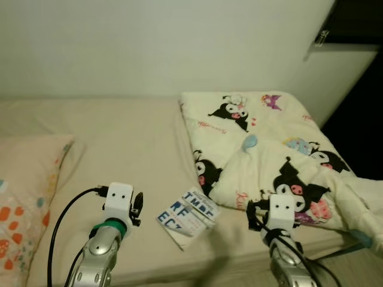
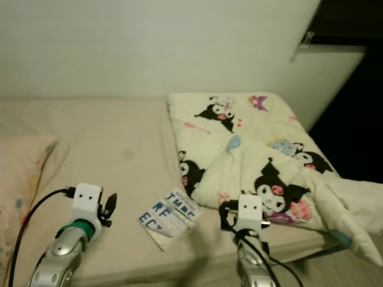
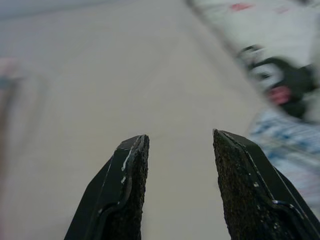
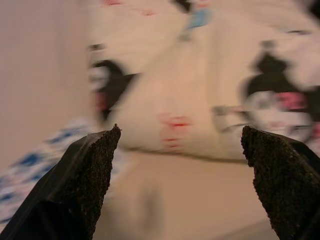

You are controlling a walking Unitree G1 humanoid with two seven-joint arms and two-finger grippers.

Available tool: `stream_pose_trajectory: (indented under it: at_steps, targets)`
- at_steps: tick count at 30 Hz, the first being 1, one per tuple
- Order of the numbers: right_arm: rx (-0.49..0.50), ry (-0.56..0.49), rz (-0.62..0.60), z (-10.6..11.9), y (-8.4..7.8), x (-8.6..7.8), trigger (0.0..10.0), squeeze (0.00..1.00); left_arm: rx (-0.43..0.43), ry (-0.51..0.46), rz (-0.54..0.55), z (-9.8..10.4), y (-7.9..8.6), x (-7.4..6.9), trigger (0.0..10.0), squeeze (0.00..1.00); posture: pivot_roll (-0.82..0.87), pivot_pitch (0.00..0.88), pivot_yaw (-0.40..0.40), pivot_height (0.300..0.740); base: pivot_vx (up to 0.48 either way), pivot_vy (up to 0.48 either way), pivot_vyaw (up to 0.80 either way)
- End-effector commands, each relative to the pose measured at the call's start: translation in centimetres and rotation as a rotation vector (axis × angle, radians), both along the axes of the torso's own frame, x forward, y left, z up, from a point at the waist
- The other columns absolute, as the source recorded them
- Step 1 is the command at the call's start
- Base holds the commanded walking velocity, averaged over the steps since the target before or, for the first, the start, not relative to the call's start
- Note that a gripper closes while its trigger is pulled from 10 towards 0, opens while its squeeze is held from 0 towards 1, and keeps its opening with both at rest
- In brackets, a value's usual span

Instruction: Clean up the room

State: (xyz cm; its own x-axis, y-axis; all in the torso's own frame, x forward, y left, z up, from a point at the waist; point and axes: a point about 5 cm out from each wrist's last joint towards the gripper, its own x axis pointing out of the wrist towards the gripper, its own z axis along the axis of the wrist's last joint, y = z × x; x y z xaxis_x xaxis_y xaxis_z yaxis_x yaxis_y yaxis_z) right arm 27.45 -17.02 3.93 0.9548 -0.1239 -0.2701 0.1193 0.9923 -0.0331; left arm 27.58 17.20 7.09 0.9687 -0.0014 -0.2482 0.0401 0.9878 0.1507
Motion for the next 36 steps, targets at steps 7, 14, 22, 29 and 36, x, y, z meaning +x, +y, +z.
stream_pose_trajectory:
  at_steps: [7, 14, 22, 29, 36]
  targets:
    - [-0.003, 0.009, -0.025, -0.03, -0.72, 0.01, 10.0, 0.0, 0.038, 0.017, -0.042, -0.57, -0.63, -0.08, 10.0, 0.0, 0.12, 0.0, -0.023, 0.74, 0.0, 0.0, 0.0]
    - [0.001, 0.011, -0.033, -0.08, -0.78, 0.04, 10.0, 0.0, 0.055, 0.022, -0.066, -0.6, -1.05, -0.04, 10.0, 0.0, 0.12, 0.0, -0.019, 0.74, 0.0, 0.0, 0.0]
    - [0.004, 0.014, -0.037, -0.16, -0.76, -0.02, 10.0, 0.0, 0.098, 0.026, -0.076, -0.63, -0.95, 0.15, 10.0, 0.0, 0.12, 0.0, -0.019, 0.74, 0.0, -0.3, 0.0]
    - [0.005, 0.011, -0.036, -0.11, -0.71, 0.02, 10.0, 0.0, 0.059, 0.03, -0.023, -0.61, -0.35, 0.35, 10.0, 0.0, 0.12, 0.0, -0.019, 0.74, 0.0, -0.137, 0.0]
    - [0.005, 0.007, -0.036, 0.0, -0.76, 0.22, 10.0, 0.0, 0.062, 0.024, -0.028, -0.59, -0.41, 0.35, 10.0, 0.0, 0.12, 0.0, -0.02, 0.74, 0.0, 0.0, 0.0]
